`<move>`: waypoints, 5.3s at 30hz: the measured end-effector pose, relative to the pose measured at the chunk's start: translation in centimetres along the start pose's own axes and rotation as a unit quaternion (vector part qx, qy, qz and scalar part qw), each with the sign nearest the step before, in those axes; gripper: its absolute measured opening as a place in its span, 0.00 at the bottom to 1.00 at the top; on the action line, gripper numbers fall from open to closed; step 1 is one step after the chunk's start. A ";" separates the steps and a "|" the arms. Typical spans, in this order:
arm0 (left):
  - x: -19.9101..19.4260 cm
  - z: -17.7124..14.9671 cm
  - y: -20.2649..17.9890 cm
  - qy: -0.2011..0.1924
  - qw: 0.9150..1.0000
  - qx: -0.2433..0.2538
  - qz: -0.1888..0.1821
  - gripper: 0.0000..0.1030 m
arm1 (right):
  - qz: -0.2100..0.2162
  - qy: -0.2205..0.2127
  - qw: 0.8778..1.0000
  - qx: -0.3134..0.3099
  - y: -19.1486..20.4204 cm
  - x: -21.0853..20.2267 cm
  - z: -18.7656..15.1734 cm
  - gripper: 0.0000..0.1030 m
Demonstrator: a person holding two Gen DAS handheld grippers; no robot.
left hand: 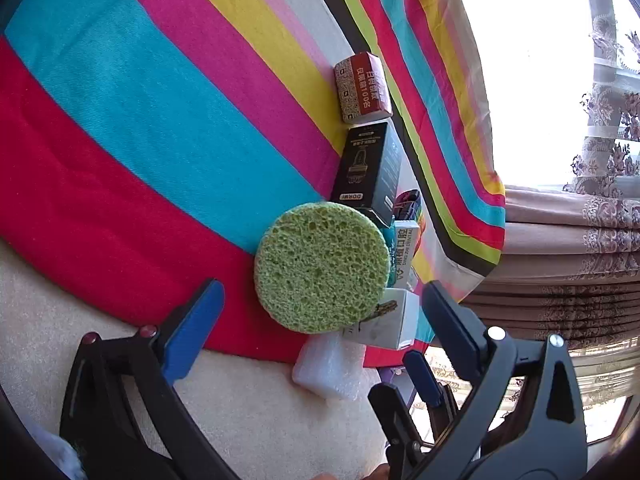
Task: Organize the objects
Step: 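Grasp the white carton with the right gripper while the left grasps the green sponge, then carry the carton and sponge into the storage box and release them, then grasp the white foam block with the left gripper while the right grasps the grey wrapped pack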
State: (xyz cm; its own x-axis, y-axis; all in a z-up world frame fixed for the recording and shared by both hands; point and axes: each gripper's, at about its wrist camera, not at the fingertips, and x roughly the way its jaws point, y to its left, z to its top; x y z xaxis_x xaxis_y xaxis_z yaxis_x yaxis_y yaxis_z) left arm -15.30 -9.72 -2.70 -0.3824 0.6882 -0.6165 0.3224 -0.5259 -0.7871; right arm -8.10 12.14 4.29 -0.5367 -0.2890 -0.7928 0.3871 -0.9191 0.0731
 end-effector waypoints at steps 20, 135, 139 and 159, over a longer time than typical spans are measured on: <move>2.1 0.1 -2.1 0.003 0.995 0.071 0.067 0.88 | 0.006 0.020 1.000 0.008 -0.2 3.5 1.6 0.44; 4.3 -19.2 -11.4 -0.093 0.888 0.400 0.207 0.87 | -0.099 -0.003 0.970 0.220 -21.2 -9.1 -13.2 0.68; 2.1 -16.9 -9.0 -0.110 0.896 0.368 0.224 0.87 | -0.083 0.003 0.976 0.199 -19.0 -7.9 -11.8 0.68; 2.9 -11.5 -5.6 -0.048 0.914 0.329 0.233 0.87 | -0.059 0.028 0.991 0.116 -12.9 -3.7 -7.1 0.70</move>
State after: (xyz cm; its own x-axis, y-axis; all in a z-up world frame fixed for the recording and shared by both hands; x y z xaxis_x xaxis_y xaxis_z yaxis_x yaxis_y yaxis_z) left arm -8.27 0.94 0.19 -0.4204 0.2826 -0.8622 -0.1082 -0.9591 -0.2615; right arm -5.80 27.01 1.94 -0.5231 -0.1664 -0.8359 0.1375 -0.9844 0.1100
